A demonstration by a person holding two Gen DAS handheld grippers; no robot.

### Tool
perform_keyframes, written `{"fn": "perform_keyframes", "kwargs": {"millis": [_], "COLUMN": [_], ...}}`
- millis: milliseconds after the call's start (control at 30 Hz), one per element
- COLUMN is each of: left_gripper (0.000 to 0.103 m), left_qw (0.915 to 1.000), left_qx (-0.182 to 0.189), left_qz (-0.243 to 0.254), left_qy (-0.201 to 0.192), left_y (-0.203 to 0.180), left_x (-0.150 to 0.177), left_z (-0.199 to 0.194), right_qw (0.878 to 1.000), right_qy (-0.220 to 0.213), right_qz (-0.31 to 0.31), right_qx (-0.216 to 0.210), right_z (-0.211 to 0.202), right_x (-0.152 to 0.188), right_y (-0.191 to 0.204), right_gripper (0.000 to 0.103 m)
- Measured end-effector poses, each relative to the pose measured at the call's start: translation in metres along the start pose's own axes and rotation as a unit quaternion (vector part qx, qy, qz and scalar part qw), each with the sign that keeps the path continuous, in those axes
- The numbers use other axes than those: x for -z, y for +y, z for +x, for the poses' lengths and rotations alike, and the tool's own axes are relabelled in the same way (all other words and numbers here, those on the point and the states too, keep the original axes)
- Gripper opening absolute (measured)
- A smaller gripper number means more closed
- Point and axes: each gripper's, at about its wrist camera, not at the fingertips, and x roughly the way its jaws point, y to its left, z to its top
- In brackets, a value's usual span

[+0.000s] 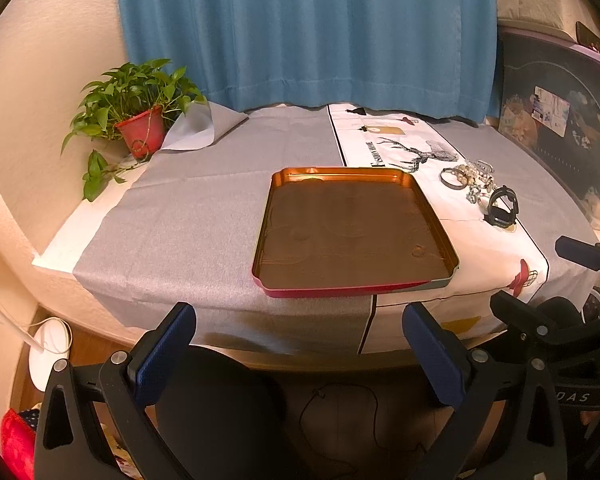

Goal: Organize jewelry

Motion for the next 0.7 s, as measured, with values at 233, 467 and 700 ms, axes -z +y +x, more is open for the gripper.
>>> {"fn": "perform_keyframes", "kwargs": {"millis": [233,467,700], "left_gripper": [0.103,0.103,0.103], "left_qw": [1.0,1.0,1.0], "left_qx": [-0.001,-0.001,-0.001], "left_qz": [-0.001,0.002,0.002], "left_qy": [0.001,0.002,0.002], "left_y": [0.0,0.0,0.0], "left_x": [-0.004,-0.001,-0.002], "left_z": [0.001,0.001,0.001], "right_qw": [1.0,1.0,1.0], "right_qy": [0.0,0.0,0.001], "right_qz": [0.001,-0.001,0.001], "right_qx": [0.0,0.0,0.0], "right_z": [0.0,0.0,0.0], "right_x": [0.0,0.001,0.002], "right_y": [0.0,0.0,0.0], "right_gripper": [0.103,0.103,0.103]}}
